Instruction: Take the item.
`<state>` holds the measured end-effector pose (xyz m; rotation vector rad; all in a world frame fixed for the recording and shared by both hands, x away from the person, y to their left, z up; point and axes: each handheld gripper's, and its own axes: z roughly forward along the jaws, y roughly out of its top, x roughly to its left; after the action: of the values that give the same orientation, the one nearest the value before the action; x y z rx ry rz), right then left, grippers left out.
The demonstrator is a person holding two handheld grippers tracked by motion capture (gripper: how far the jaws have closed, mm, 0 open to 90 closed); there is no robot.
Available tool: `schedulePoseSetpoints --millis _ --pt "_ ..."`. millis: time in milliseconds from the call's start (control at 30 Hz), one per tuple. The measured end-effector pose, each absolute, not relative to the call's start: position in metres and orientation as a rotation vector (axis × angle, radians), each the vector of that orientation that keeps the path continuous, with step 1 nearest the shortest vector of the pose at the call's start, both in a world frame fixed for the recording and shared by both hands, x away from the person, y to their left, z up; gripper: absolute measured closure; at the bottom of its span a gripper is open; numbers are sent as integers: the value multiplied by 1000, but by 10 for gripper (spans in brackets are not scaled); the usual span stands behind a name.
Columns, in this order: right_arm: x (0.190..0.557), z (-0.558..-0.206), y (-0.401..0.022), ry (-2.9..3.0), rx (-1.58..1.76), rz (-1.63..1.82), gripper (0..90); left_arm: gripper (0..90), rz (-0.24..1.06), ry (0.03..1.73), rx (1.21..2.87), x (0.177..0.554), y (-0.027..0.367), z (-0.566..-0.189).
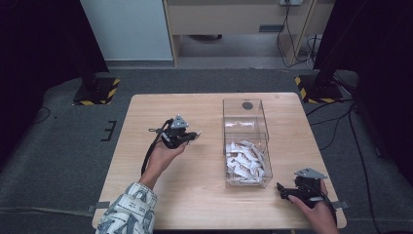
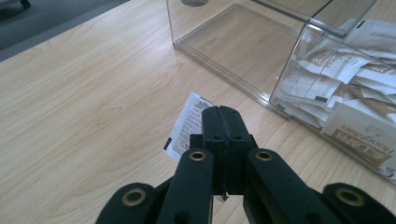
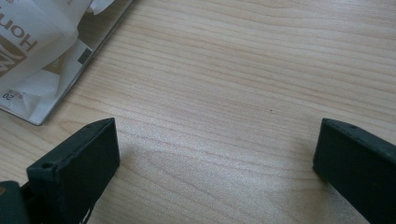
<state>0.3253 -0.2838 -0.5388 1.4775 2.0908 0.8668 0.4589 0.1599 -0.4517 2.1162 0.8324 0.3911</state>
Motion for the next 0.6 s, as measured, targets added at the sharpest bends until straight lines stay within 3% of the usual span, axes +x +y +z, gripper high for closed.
schedulePoseSetpoints --millis 600 --pt "325 -539 -284 2091 1478 867 7 899 413 877 2128 464 174 -464"
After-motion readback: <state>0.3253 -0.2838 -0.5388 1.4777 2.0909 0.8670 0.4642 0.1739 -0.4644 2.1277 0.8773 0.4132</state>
